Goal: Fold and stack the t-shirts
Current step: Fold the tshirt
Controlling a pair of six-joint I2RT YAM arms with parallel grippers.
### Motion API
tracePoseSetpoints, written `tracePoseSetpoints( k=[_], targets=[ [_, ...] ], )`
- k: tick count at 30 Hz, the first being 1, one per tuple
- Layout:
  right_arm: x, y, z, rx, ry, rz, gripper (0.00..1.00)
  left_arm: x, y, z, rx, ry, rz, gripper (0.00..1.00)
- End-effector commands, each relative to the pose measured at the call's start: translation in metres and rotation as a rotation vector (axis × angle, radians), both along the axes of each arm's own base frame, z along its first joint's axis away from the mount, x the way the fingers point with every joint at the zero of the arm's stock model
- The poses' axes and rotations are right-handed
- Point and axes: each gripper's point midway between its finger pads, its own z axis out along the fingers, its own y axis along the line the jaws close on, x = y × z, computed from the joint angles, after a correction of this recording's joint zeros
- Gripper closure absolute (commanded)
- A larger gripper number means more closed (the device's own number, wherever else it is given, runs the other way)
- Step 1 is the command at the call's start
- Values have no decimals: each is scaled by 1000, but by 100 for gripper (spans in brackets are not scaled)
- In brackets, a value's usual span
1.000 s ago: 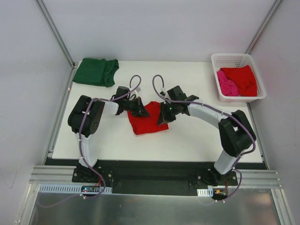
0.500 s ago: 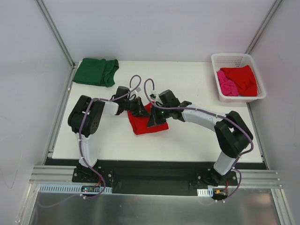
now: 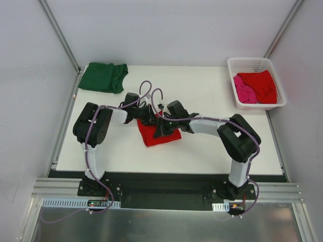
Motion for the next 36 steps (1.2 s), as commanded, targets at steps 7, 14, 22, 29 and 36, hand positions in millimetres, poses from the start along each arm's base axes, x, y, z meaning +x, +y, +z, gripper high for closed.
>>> tracePoseSetpoints(
  k=[7,14,22,29,36],
  targets=[
    [-25,-18,-51,-154,23,14,99,0,8,-11,25,-4,8,100],
    [-36,-26,-74,-250,32,24,99,1,8,-11,26,-7,8,100],
    [-31,-26,-30,-241,-42,18,99,1,7,-6,18,-16,4,100],
    [-20,-42,68,-204,-218,-38,99,2,5,2,1,-28,-8,100],
    [-17,-62,96,-224,-290,-86,99,0,1,21,-34,-56,-24,100]
  ],
)
